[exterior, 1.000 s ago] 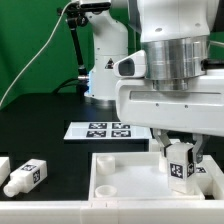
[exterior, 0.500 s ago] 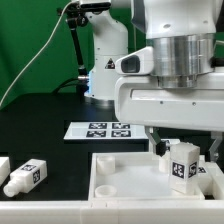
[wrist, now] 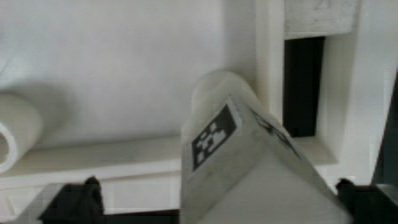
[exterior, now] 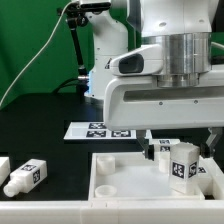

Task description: Assemble one leg

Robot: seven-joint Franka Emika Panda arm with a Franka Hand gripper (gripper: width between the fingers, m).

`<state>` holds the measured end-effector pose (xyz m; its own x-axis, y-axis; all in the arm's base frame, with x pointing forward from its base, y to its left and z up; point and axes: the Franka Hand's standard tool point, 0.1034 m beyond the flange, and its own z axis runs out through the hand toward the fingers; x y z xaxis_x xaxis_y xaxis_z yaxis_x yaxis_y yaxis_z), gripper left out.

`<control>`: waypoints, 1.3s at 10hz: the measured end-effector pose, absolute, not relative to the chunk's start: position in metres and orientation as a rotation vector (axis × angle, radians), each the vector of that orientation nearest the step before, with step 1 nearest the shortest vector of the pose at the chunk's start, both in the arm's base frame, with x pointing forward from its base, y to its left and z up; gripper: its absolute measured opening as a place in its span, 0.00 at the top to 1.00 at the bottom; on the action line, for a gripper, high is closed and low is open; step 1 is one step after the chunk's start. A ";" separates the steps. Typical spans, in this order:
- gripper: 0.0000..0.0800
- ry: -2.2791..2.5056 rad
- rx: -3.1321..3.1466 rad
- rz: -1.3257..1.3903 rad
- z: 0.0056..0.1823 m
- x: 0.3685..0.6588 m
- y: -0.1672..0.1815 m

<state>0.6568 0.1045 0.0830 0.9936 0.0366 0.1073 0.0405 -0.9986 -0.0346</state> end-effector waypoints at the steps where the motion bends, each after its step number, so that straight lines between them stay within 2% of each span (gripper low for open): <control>1: 0.19 -0.203 -3.110 -0.169 0.083 0.656 0.106; 4: 0.19 -0.472 -3.103 -0.171 0.082 0.653 0.119; 8: 0.19 -0.797 -3.051 -0.179 0.080 0.655 0.116; 10: 0.49 -0.800 -3.051 -0.174 0.078 0.654 0.114; 11: 0.49 -0.800 -3.051 -0.174 0.078 0.654 0.114; 12: 0.65 -0.800 -3.052 -0.174 0.078 0.654 0.114; 13: 0.65 -0.785 -3.054 -0.174 0.078 0.654 0.114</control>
Offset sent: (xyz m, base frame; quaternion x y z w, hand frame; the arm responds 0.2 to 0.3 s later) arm -0.0084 0.0144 0.0014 -0.0049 0.0006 -0.1378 0.9905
